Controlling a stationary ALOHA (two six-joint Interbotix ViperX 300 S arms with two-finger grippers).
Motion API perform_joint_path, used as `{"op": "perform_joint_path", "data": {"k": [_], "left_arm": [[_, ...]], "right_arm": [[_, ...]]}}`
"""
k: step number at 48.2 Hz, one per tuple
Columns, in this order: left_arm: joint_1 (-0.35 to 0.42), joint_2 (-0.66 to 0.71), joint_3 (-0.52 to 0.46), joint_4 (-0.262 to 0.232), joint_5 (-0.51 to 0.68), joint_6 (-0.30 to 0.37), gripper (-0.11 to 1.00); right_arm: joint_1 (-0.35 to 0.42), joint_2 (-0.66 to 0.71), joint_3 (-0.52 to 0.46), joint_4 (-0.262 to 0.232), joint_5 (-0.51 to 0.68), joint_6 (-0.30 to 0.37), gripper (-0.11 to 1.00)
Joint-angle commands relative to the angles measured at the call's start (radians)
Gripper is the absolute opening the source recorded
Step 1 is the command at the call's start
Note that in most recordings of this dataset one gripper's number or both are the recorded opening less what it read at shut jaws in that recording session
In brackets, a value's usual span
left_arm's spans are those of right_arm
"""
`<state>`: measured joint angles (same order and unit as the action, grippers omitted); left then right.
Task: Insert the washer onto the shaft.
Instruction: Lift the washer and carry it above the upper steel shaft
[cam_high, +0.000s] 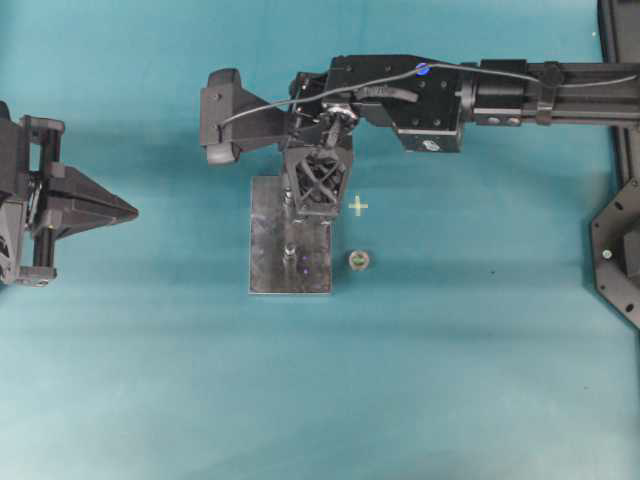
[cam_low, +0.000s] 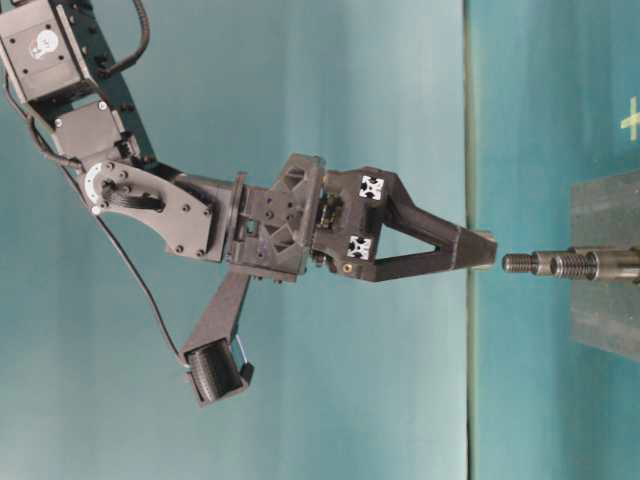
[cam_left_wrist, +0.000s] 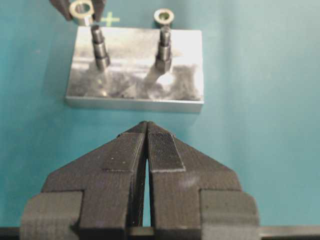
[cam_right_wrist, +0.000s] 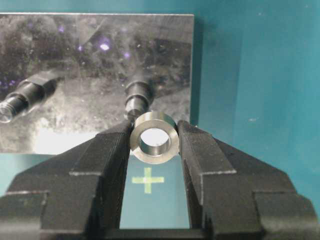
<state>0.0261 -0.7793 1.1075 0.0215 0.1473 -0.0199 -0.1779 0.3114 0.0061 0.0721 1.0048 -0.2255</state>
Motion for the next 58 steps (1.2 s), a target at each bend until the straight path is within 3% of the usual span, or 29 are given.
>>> {"op": "perform_joint_path", "data": {"k": [1, 58], "left_arm": [[0.0, 0.003, -0.011, 0.005, -0.008, -0.003, 0.0], [0.0, 0.002, -0.008, 0.005, -0.012, -0.005, 0.0]], "right_arm": [[0.009, -0.017, -0.026, 0.006, -0.005, -0.012, 0.35], [0.018, 0.021, -0.049, 0.006, 0.003, 0.0, 0.35]]}}
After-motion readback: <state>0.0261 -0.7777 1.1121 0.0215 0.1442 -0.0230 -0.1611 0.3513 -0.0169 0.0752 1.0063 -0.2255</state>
